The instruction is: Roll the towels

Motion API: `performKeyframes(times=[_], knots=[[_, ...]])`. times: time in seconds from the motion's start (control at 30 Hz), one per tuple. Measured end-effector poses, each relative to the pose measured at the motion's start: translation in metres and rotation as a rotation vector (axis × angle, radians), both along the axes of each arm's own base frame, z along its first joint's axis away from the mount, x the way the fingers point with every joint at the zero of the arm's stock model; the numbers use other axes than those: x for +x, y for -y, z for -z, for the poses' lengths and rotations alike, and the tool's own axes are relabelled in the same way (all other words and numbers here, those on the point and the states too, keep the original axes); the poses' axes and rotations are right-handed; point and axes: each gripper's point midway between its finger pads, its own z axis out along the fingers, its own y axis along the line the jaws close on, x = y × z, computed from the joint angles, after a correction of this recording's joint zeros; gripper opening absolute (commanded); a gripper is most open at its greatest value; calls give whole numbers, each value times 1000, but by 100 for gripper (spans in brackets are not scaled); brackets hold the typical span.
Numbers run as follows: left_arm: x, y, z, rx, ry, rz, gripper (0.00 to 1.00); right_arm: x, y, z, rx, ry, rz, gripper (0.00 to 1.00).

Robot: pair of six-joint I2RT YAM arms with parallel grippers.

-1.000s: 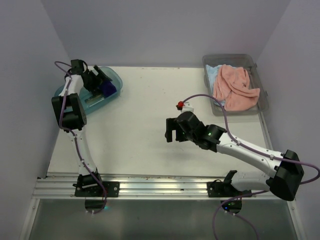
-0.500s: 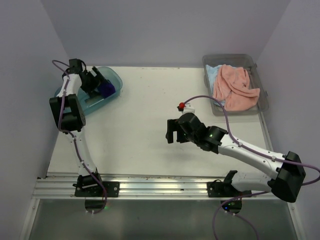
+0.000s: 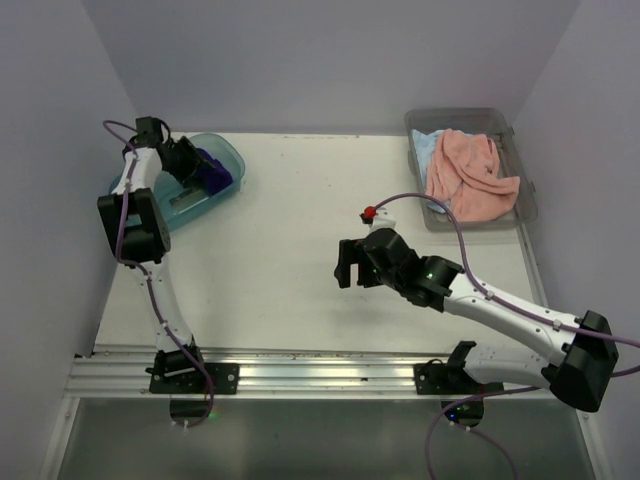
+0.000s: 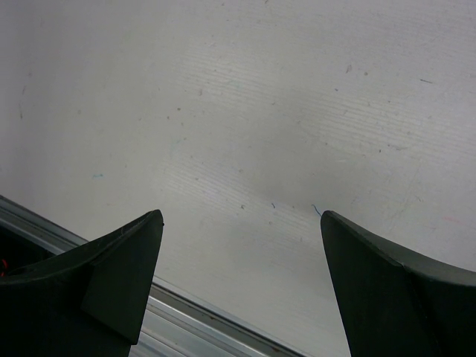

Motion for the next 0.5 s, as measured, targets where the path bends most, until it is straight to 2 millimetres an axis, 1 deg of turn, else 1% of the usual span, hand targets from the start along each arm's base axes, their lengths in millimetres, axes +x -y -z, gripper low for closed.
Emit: performKeyframes(times=[0.1, 0.27, 0.37, 0.43, 0.5], knots=[[5, 4, 3, -21, 8, 16, 57, 0, 0, 2, -3, -3, 0, 91], [20, 12, 12, -56, 30, 54, 59, 1, -1, 9, -23, -18, 0, 91], [27, 21, 19, -72, 39, 84, 66, 1, -1, 12, -32, -25, 0, 91], [28, 26, 22, -79, 38, 97, 70, 1, -1, 14, -36, -28, -1, 91], [29, 30, 23, -81, 40, 108, 77, 1, -2, 15, -40, -31, -1, 91]])
